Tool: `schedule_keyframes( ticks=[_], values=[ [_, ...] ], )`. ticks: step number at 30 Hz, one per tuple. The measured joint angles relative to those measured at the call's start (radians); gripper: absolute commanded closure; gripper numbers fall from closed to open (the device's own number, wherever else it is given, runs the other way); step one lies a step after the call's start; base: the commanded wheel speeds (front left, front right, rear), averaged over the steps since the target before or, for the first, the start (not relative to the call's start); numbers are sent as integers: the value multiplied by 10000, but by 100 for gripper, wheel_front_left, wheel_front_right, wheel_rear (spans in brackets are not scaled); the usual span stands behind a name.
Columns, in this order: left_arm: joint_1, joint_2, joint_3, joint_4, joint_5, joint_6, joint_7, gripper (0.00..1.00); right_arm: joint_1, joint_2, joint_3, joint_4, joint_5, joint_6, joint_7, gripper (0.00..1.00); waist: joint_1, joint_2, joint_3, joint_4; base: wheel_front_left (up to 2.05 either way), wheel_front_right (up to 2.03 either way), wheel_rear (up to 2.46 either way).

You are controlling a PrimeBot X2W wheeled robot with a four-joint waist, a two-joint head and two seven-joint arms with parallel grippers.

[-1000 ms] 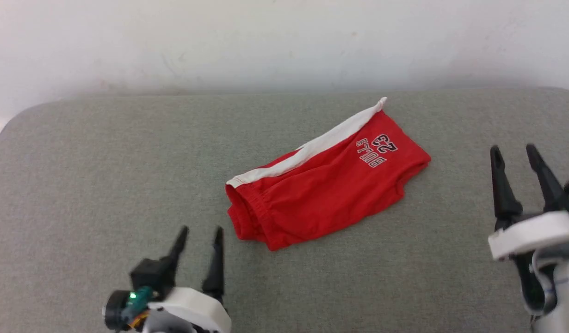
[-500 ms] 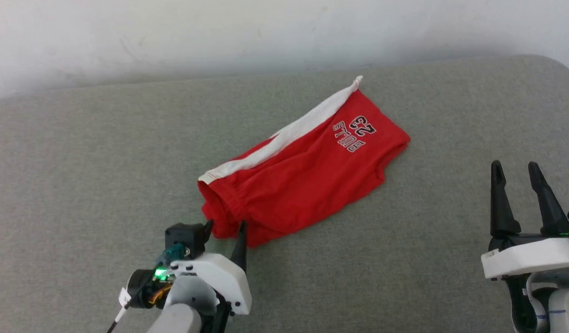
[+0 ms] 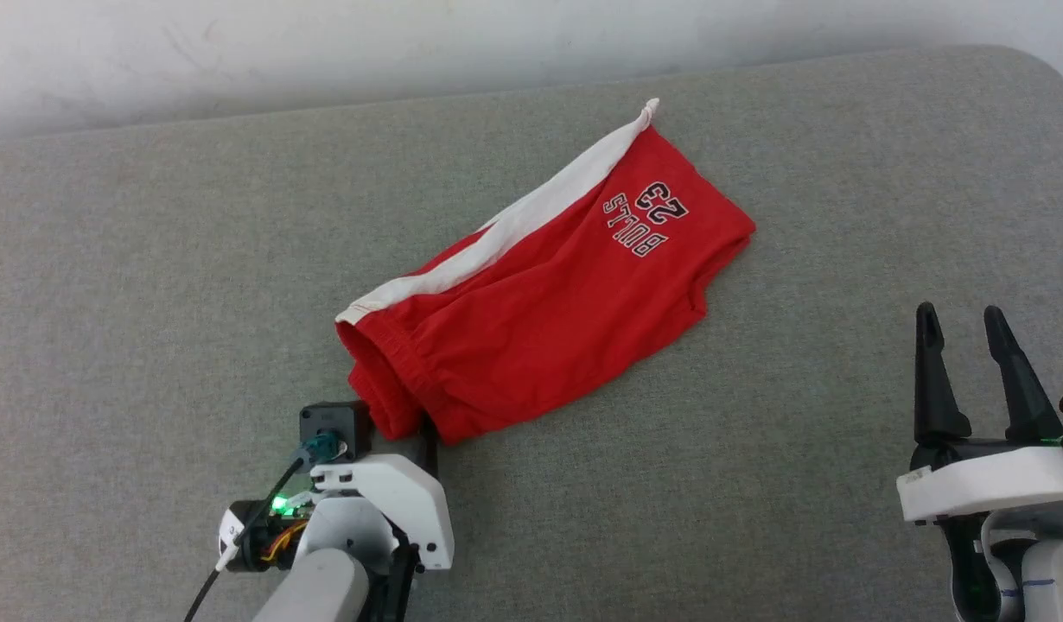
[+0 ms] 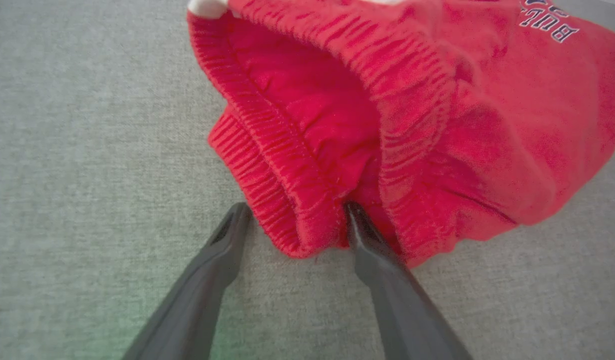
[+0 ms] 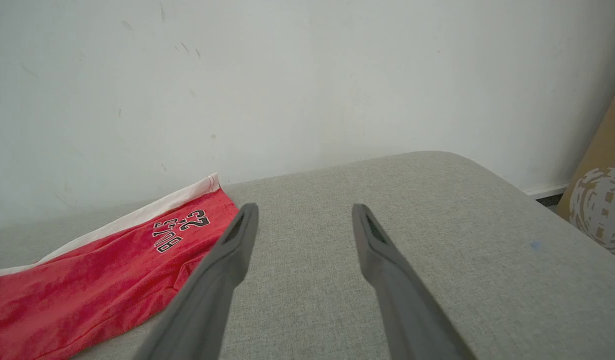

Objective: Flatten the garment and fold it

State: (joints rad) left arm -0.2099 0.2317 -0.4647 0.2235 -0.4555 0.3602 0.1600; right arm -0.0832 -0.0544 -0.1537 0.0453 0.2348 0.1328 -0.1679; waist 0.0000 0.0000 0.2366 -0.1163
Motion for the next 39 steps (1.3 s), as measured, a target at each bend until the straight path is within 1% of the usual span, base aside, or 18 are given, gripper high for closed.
schedule_keyframes(
  ticks=[2,3,4,5,8,11,13,17,20,23,27,28,33,37,39],
  values=[
    [-35,-13,-25,8,-44,-104,17,0,-13,0,-4,6,0,0,0,0,0,0,50,43,0,0,0],
    [-61,-13,-40,12,-105,-182,42,6,-29,0,2,8,0,0,2,0,0,0,71,67,0,0,0],
    [-102,-4,-81,13,-151,-311,67,98,-55,0,4,6,-4,0,2,0,-1,0,90,91,0,0,0],
    [-153,0,-98,25,-234,-451,71,100,-84,2,4,4,-8,0,8,0,0,0,108,115,0,0,0],
    [-241,-31,-142,56,-426,-836,29,100,-148,6,-19,-6,-81,0,96,0,1,0,128,204,0,0,0],
    [-240,-98,-205,65,-458,-1016,-253,100,-182,0,-29,-33,-290,0,347,0,1,0,100,333,0,0,0],
    [-227,-130,-242,58,-458,-1057,-533,100,-281,-71,96,-12,-460,0,763,0,1,0,66,444,0,0,0],
    [-203,-184,-341,-109,-443,-1158,-959,100,-803,-491,539,353,-550,0,2518,0,2,0,26,730,0,0,0],
    [-208,-184,-466,-357,-364,-1317,-1152,100,-1572,-702,779,821,-280,0,4063,0,1,0,51,981,0,0,0],
    [-237,-221,-669,-531,-263,-1486,-1256,100,-2646,-759,604,1532,-42,0,5486,0,2,0,146,1235,0,0,0],
    [-349,-403,-953,-623,-161,-1630,-1361,100,-4055,-644,-123,2771,50,-4,6811,0,2,0,340,1568,0,0,0],
    [-429,-453,-1026,-629,-134,-1659,-1407,100,-4367,-602,-305,3055,4,-4,7001,0,2,0,397,1646,0,0,0],
    [-692,-677,-1287,-560,25,-1749,-1609,100,-5521,-593,-922,4414,-940,-4,7565,0,1,0,656,2030,0,0,0],
    [-791,-773,-1438,-472,100,-1797,-1708,100,-5860,-656,-930,5313,-1772,-4,7655,0,1,0,818,2281,0,0,0],
    [-828,-796,-1476,-439,102,-1827,-1764,100,-5936,-708,-815,5680,-1975,-6,7651,0,1,0,885,2371,0,0,0]
  ],
)
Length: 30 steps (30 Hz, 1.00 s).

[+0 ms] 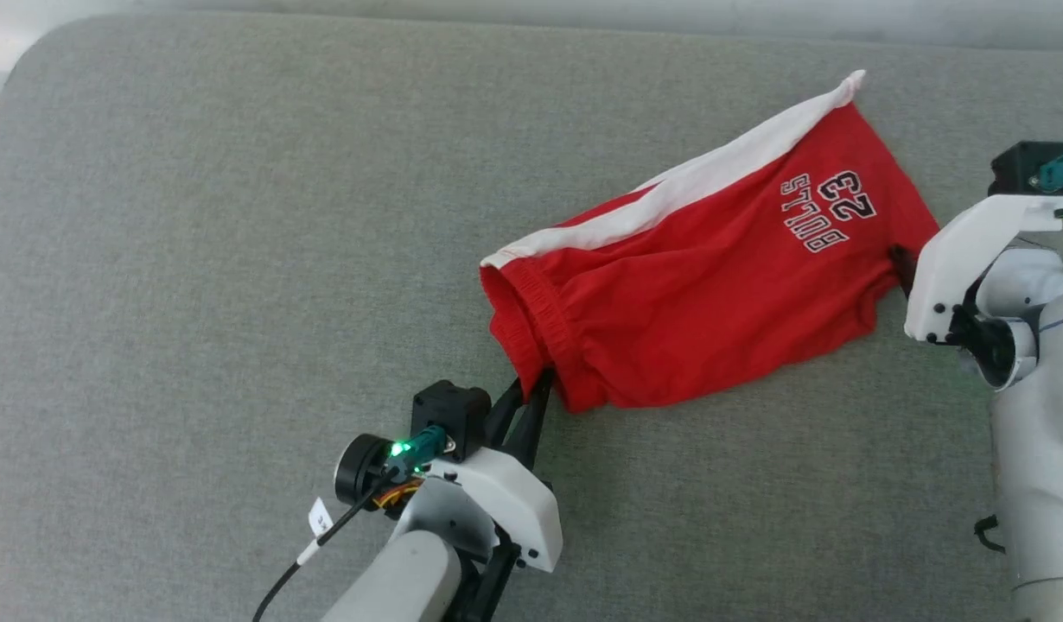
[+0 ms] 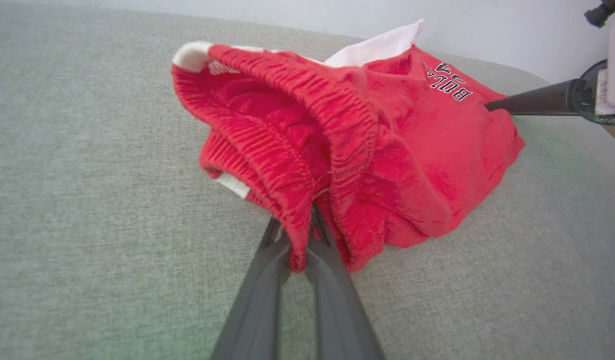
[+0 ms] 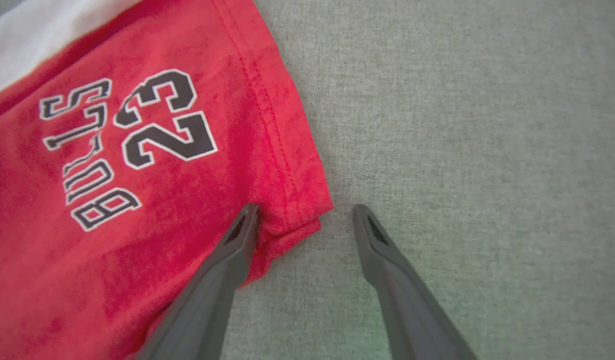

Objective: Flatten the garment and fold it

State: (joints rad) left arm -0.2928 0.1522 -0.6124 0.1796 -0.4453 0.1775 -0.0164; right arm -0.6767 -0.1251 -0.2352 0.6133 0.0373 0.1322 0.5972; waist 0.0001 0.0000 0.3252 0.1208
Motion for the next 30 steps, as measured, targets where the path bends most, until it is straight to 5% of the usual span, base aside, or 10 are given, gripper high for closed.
schedule_keyframes(
  ticks=[3,4,5,6,18,30],
  values=[
    [-15,-6,-29,56,13,-4,-31,100,-197,-167,278,384,-75,-6,4,2,-2,0,58,100,0,0,0],
    [-15,-2,-35,81,31,-4,-33,100,-241,-219,376,487,-69,-6,4,54,-2,0,66,120,0,0,0],
    [-16,-2,-33,96,44,-4,-35,100,-276,-263,451,560,-52,-6,-4,84,-2,0,73,127,0,0,0],
    [-22,-2,-35,107,44,-4,-50,100,-312,-303,564,629,-19,-6,-29,100,-3,0,79,131,0,0,0],
    [-163,77,59,274,10,8,-226,100,12,-723,1703,909,1864,4,-1348,100,-1,0,-221,29,0,0,0],
    [280,587,516,136,-326,268,-341,100,2137,-1367,2468,-1026,4477,4,-1783,100,-1,0,-1125,-410,0,0,0]
  ],
)
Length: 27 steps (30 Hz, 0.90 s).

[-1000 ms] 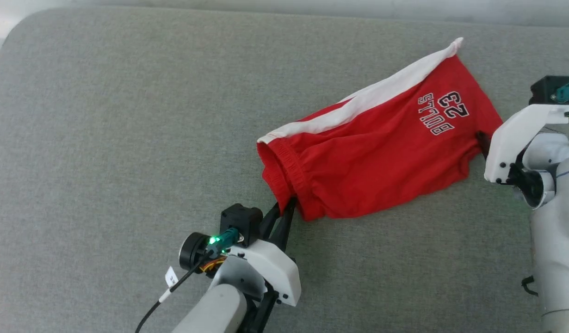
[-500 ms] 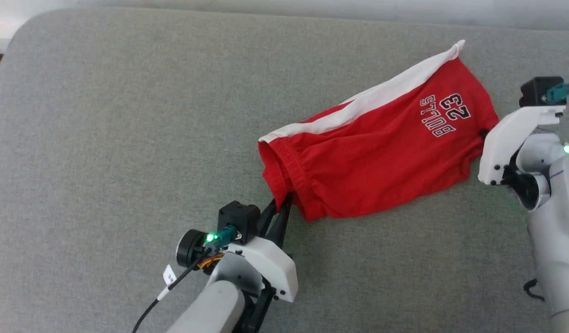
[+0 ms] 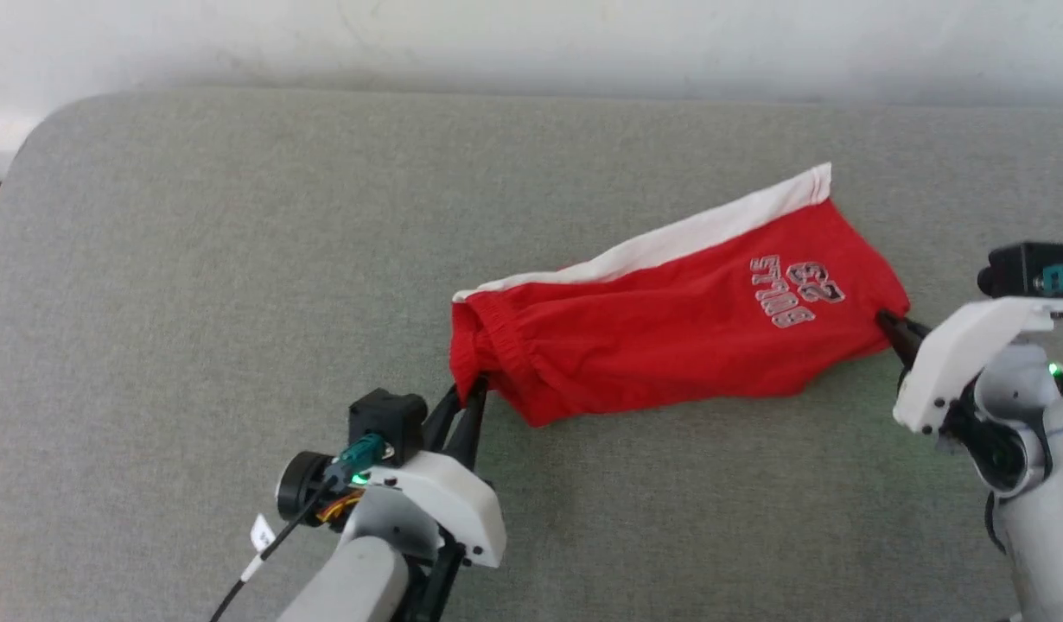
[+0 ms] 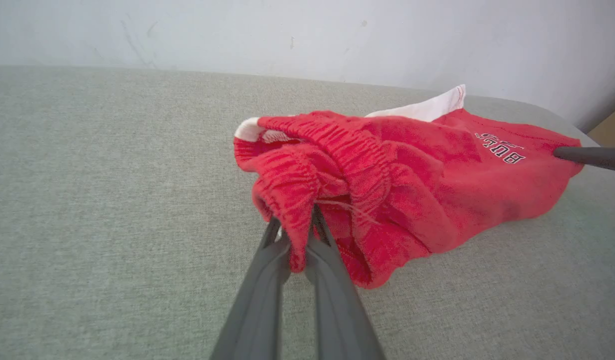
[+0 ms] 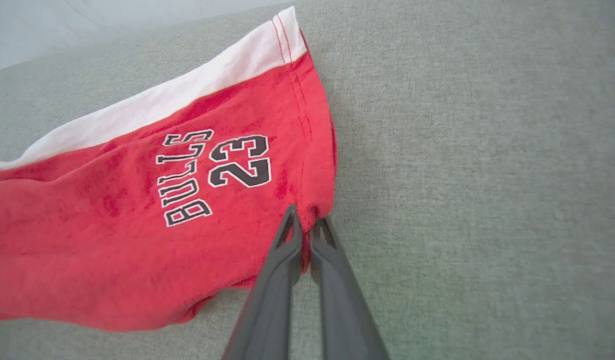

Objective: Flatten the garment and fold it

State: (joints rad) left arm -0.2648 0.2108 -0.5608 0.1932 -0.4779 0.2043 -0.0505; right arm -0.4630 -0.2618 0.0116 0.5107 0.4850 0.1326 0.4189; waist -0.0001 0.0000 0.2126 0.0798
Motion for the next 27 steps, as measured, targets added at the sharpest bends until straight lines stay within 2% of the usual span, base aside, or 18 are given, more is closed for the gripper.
schedule_keyframes(
  ticks=[6,12,19,22,27],
  values=[
    [378,428,226,-349,-104,127,8,100,1449,115,-58,-1655,439,0,224,100,-1,0,-499,-270,0,0,0],
    [928,855,407,-865,-238,320,113,100,3007,502,-508,-3480,533,0,867,100,-1,0,-958,-534,0,0,0],
    [2017,1338,311,-1753,-694,357,1060,100,4859,1246,-1352,-5632,408,0,1850,100,-1,0,-1362,-746,0,0,0],
    [2465,1576,159,-1837,-903,372,1684,100,5519,1469,-1538,-6113,167,0,2044,100,-2,0,-1351,-777,0,0,0],
    [2616,1695,-25,-1559,-1018,330,2092,100,5991,1684,-1507,-5952,-244,0,1929,100,0,0,-1185,-758,0,0,0]
  ],
)
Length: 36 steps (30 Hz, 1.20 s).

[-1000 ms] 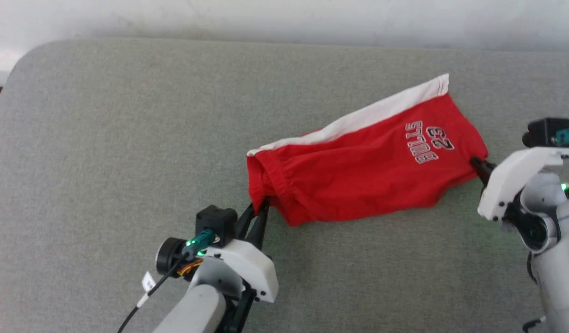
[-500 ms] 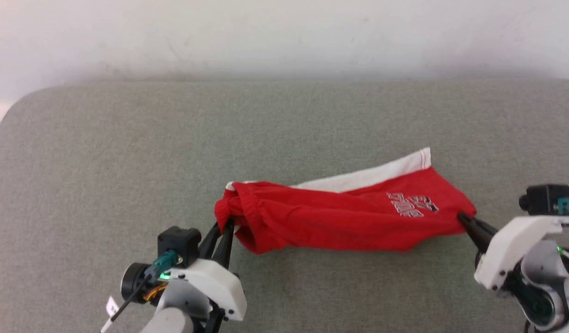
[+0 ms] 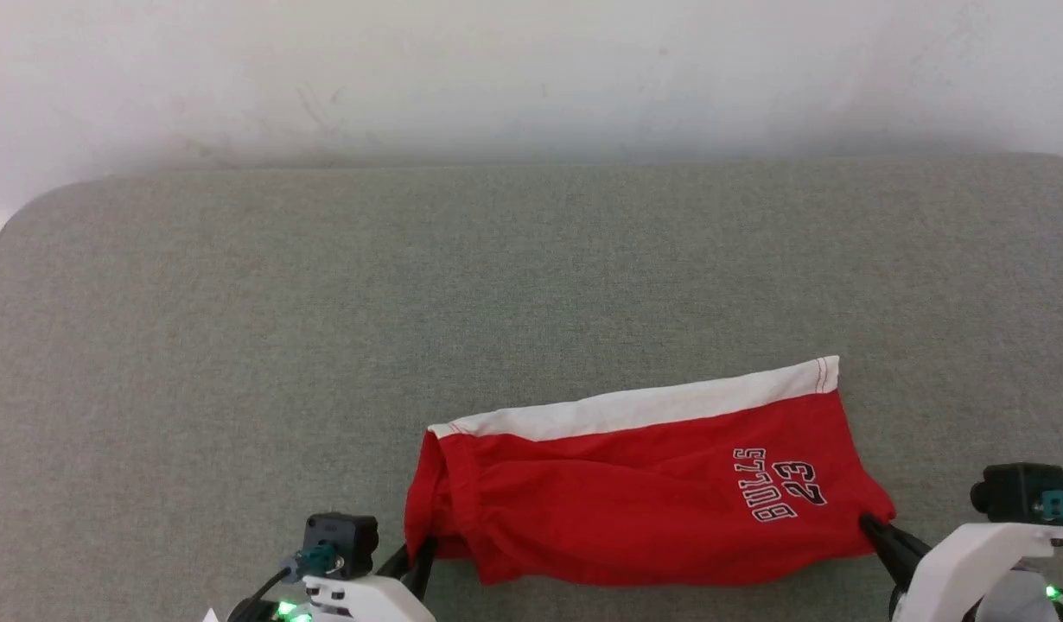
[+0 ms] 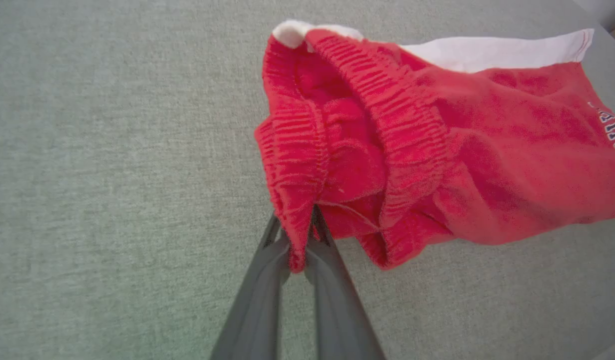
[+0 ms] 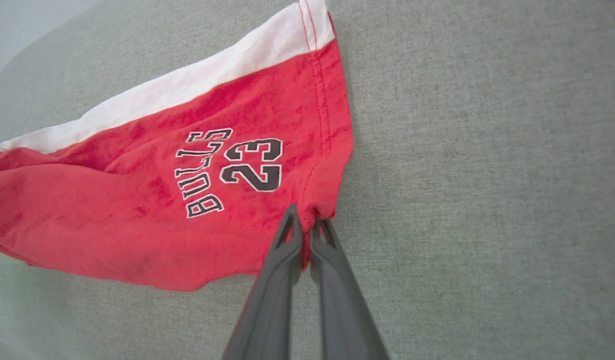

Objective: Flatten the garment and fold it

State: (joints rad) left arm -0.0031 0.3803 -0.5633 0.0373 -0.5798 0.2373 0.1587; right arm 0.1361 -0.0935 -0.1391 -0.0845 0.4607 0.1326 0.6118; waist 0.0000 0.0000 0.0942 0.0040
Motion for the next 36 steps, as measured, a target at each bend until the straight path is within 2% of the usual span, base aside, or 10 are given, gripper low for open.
schedule_keyframes(
  ticks=[7,8,9,10,15,20,26,28,31,36],
  values=[
    [-410,-188,-222,1181,-17,-447,-63,100,-126,-222,313,1250,-570,2,-792,100,0,0,157,44,0,0,0],
    [-499,-236,-240,1327,-17,-518,-111,100,-150,-366,435,1377,-671,2,-941,0,0,0,158,64,0,0,0],
    [-576,-276,-265,1463,-15,-531,-142,86,-188,-485,512,1463,-775,2,-1091,0,0,0,152,83,0,0,0],
    [-637,-313,-282,1553,2,-529,-234,0,-244,-644,623,1515,-855,2,-1233,0,0,0,140,107,0,0,0],
    [-672,-399,-230,1695,2,-504,-545,0,-402,-1260,802,1308,-976,2,-1728,0,0,0,-27,254,0,0,0],
    [-568,-284,27,947,10,-347,-1183,0,-494,-1344,652,1104,-725,2,-1703,0,0,0,-250,494,0,0,0],
    [-584,-44,454,221,802,-169,-3319,0,-540,-1290,589,1534,-477,2,-1440,0,0,0,-466,842,0,0,0],
    [-585,-159,757,215,894,-2,-3866,0,-601,-1292,591,1722,-466,2,-1411,0,0,0,-513,940,0,0,0],
    [-598,-320,1256,-33,1647,305,-4142,0,-746,-1285,512,2056,-466,2,-1398,0,0,0,-552,1071,0,0,0],
    [-540,-704,2132,-1212,3705,546,-4155,0,-963,-1141,385,2765,-541,2,-1223,0,0,0,-496,1217,0,0,0]
  ],
)
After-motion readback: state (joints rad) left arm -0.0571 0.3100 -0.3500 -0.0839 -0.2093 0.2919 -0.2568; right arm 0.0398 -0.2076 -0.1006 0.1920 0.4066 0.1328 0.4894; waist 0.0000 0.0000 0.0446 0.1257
